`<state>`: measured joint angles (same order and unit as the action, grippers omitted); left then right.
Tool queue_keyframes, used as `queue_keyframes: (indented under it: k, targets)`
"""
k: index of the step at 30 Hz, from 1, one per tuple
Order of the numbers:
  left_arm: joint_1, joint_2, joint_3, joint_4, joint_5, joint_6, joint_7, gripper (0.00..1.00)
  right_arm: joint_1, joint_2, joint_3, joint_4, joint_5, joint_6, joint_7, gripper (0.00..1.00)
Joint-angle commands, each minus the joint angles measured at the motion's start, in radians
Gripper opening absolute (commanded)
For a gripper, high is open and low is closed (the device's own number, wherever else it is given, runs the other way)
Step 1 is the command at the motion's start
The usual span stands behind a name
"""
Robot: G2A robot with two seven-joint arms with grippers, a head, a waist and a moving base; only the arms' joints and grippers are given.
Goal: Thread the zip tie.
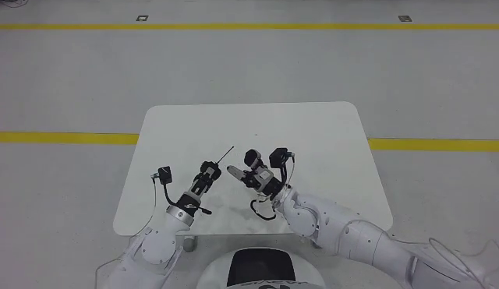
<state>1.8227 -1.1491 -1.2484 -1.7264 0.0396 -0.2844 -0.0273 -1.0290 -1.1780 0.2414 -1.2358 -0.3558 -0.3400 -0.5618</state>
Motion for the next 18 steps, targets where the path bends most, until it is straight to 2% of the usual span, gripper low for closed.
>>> queue_keyframes:
  k: [1,4,5,7,10,18]
  targets:
    - [0.000,0.000,0.000,0.000,0.000,0.000,0.000,0.00,0.000,0.000,0.000,0.000,0.000,0.000,0.001,1.00]
    - [0.000,0.000,0.000,0.000,0.000,0.000,0.000,0.00,0.000,0.000,0.000,0.000,0.000,0.000,0.001,1.00]
    - [-0.003,0.000,0.001,0.002,-0.006,0.005,-0.003,0.00,-0.008,0.000,0.006,-0.020,0.017,0.000,0.006,1.00]
    - [-0.011,0.000,-0.003,0.008,-0.054,0.014,-0.036,0.00,-0.020,0.011,0.025,-0.037,0.041,0.000,0.021,1.00]
    - [-0.011,0.004,-0.027,0.014,-0.145,0.027,-0.119,0.00,-0.033,0.038,0.028,-0.104,0.072,0.000,0.053,1.00]
    - [-0.015,0.020,-0.098,0.040,-0.395,0.083,-0.376,0.00,-0.029,0.144,0.046,-0.275,0.270,0.000,0.243,1.00]
